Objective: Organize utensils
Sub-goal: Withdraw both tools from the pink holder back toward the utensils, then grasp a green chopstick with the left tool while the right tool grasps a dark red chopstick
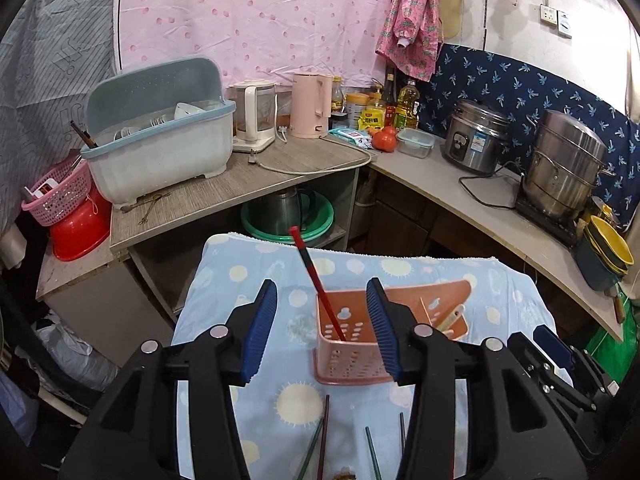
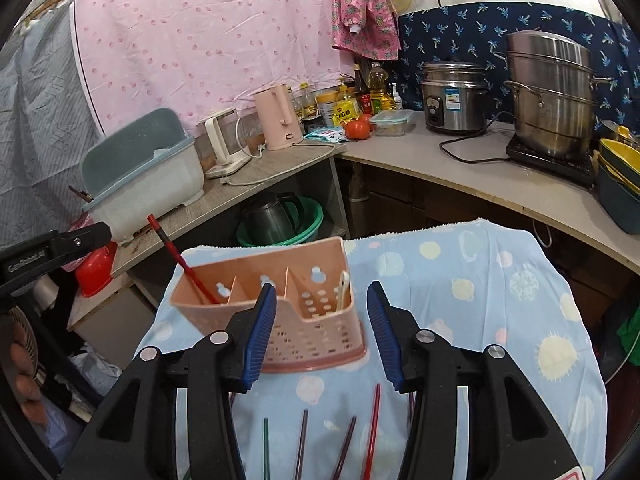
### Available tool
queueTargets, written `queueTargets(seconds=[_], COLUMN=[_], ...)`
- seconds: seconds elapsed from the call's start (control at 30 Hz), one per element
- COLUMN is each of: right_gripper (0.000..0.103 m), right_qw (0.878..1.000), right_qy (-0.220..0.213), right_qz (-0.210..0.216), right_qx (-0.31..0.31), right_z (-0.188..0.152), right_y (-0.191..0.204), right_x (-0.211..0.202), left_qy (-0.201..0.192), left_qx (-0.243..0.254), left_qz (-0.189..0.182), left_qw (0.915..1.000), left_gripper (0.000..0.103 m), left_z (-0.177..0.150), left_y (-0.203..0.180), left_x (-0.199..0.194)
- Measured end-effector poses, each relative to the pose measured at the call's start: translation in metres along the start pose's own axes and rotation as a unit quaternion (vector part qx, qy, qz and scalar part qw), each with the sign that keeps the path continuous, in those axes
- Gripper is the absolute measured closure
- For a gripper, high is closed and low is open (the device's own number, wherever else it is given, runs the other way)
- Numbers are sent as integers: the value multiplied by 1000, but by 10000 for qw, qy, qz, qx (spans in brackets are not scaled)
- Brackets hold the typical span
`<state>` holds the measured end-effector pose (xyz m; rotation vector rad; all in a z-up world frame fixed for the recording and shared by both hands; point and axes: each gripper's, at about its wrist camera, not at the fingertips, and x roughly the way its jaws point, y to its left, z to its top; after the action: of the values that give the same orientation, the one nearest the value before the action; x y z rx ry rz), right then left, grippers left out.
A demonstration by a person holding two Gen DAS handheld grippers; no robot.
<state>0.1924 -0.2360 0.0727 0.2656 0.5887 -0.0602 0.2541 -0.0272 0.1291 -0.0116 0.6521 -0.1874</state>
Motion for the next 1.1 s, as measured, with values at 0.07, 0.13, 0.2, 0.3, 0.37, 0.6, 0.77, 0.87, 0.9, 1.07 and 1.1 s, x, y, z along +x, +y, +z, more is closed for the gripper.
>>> queueTargets(seconds=[0.07,0.13,0.2,0.3,0.37,0.6,0.77,0.87,0.9,1.07,1.1], right_gripper=[56,56,55,55,55,55,55,55,55,55,55], right_qw=[10000,10000,9999,9998,9996,9982,9960,9940,9935,9912,9909], right_qy=[-32,-41,-17,46,102,416,714,917,963,1151,1167], right_qz=[-43,-68,-81,-111,-156,-308,-390,-465,-479,-617,-647], right_qx=[-5,14,58,156,219,301,370,371,373,215,160], right_z=[-8,-16,-25,-39,-49,-96,-131,-151,-156,-182,-186], right_y=[-1,-3,-6,-13,-17,-33,-45,-52,-54,-56,-56], right_x=[-12,-22,-33,-45,-52,-71,-74,-72,-71,-67,-66], left_qy=[-3,-5,13,84,170,480,764,918,948,1143,1181], left_qx=[7,6,15,15,4,63,56,27,29,-48,-69], left_qz=[-5,-50,-68,-109,-153,-230,-238,-239,-231,-218,-202], left_qw=[10000,10000,10000,9999,9997,9986,9968,9955,9952,9932,9928], left_gripper=[59,59,59,59,59,58,58,58,58,58,58], left_z=[-5,-11,-19,-33,-45,-93,-130,-153,-159,-192,-201], left_y=[-1,-2,-4,-6,-7,-12,-10,-6,-5,4,8], left_x=[-7,-14,-21,-29,-32,-44,-45,-44,-43,-39,-38])
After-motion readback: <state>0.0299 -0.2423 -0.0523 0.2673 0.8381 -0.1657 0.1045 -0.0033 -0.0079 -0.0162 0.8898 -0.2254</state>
